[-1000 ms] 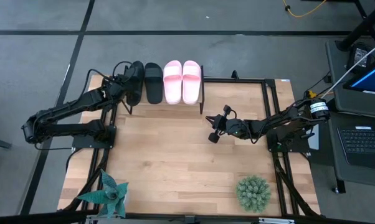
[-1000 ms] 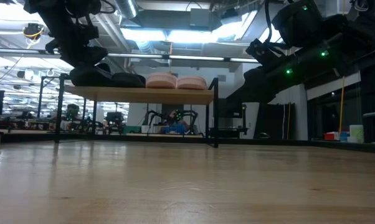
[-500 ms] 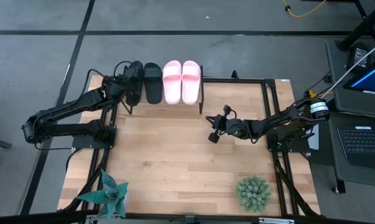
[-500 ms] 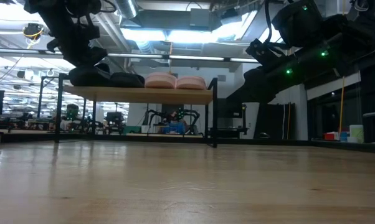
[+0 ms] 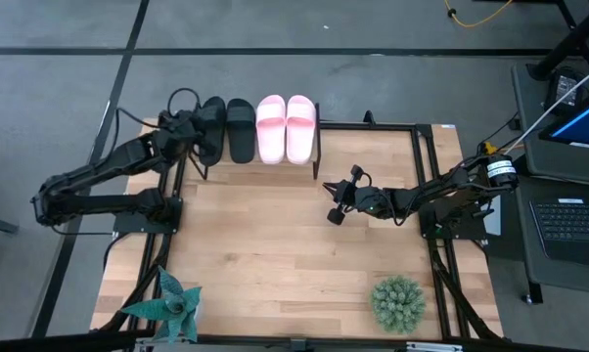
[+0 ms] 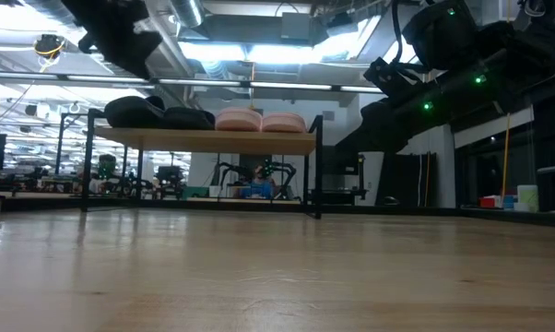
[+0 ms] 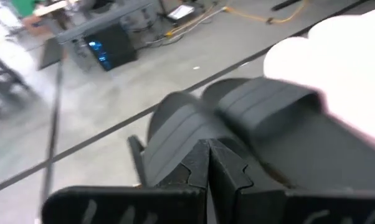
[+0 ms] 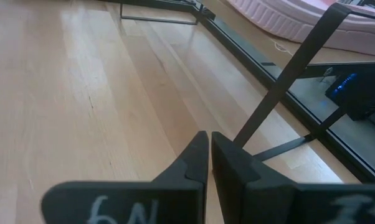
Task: Pick and place slides into the shelf
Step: Put the black slide on the shelf
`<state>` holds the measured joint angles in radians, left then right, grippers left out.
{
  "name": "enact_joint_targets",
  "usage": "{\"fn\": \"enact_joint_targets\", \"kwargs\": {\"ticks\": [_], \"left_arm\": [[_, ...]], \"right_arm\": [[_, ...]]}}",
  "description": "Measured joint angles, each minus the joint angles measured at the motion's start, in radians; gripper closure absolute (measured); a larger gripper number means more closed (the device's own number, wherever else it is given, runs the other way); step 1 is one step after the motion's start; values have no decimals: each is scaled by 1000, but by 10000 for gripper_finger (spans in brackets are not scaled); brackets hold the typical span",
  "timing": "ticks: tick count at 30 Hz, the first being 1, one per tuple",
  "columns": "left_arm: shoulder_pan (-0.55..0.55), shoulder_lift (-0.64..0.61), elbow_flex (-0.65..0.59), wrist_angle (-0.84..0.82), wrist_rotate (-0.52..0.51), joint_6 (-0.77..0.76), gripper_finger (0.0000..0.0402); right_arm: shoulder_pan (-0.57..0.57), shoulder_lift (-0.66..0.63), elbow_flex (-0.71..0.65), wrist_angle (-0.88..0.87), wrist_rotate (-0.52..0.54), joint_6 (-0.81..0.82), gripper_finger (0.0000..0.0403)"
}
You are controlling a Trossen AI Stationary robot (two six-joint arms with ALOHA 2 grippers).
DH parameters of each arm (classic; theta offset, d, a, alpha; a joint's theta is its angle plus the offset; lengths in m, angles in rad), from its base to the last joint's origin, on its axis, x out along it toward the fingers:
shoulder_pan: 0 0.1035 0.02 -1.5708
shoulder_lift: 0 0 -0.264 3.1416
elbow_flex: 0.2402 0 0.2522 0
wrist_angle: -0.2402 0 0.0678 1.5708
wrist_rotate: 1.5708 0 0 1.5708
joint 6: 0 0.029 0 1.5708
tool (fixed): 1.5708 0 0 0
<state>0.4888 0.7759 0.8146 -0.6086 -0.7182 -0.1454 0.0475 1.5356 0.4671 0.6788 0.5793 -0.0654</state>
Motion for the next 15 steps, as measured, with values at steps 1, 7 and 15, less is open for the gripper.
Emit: {"fn": "enact_joint_targets", "kwargs": {"ticks": [1,7,15], "left_arm": [[-6,-5,7,-1,14,-2,401],[-58,-12,12,-6,87,-25,401],[-190,-52,12,-5,89,-4,401]], "right_arm": [[0,0,0,0,0,0,379],[0,0,0,0,0,0,379],[0,0,0,35,-90,4,397]]}}
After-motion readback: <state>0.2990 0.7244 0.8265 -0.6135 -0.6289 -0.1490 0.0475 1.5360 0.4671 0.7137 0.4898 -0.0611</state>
